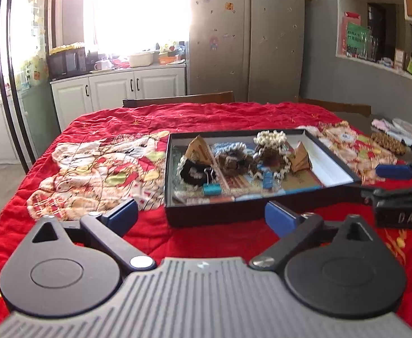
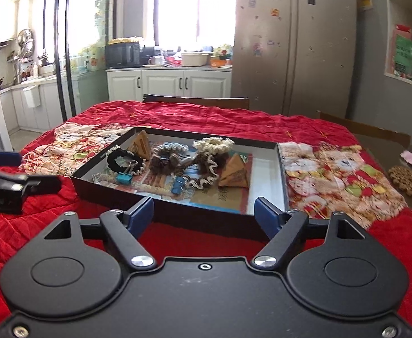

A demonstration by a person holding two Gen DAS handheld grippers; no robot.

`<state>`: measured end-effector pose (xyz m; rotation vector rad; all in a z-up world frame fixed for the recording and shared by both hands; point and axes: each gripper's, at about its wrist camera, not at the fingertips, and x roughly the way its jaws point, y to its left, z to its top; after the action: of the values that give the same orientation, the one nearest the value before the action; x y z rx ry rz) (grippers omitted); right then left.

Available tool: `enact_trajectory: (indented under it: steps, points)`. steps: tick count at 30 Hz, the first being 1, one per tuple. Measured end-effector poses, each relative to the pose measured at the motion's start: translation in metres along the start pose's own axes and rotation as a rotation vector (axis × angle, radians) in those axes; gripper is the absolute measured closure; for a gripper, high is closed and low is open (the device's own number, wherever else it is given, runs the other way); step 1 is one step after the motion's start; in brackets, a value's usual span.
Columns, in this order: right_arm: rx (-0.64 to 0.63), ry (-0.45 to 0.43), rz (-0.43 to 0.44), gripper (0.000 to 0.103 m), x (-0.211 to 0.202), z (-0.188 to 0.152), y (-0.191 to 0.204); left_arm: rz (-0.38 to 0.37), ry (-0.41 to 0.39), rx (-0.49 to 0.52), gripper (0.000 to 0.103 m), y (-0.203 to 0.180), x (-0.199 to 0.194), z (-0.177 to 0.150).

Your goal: Organize objects

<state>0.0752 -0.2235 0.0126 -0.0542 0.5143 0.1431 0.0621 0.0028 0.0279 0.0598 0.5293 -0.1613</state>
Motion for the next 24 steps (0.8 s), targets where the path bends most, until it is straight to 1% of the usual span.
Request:
enact_trajectory:
  steps: [3, 8, 14, 19, 24]
  points:
    - [0.006, 0.006, -0.016, 0.023, -0.008, -0.005, -0.002, 0.007, 0.005, 0.011, 0.001, -0.002, -0.007, -0.008]
    - [0.020, 0.017, -0.032, 0.018, -0.017, -0.012, -0.005, -0.002, 0.010, -0.042, 0.000, -0.003, -0.016, -0.015]
    - [0.017, 0.042, -0.044, 0.017, -0.021, -0.024, -0.003, 0.014, 0.017, -0.056, 0.000, -0.008, -0.020, -0.020]
    - [0.043, 0.059, -0.048, 0.016, -0.025, -0.034, -0.004, 0.011, 0.035, -0.074, 0.000, -0.010, -0.021, -0.026]
    - [0.069, 0.080, -0.047, 0.016, -0.027, -0.043, -0.008, 0.018, 0.034, -0.059, 0.000, -0.014, -0.024, -0.031]
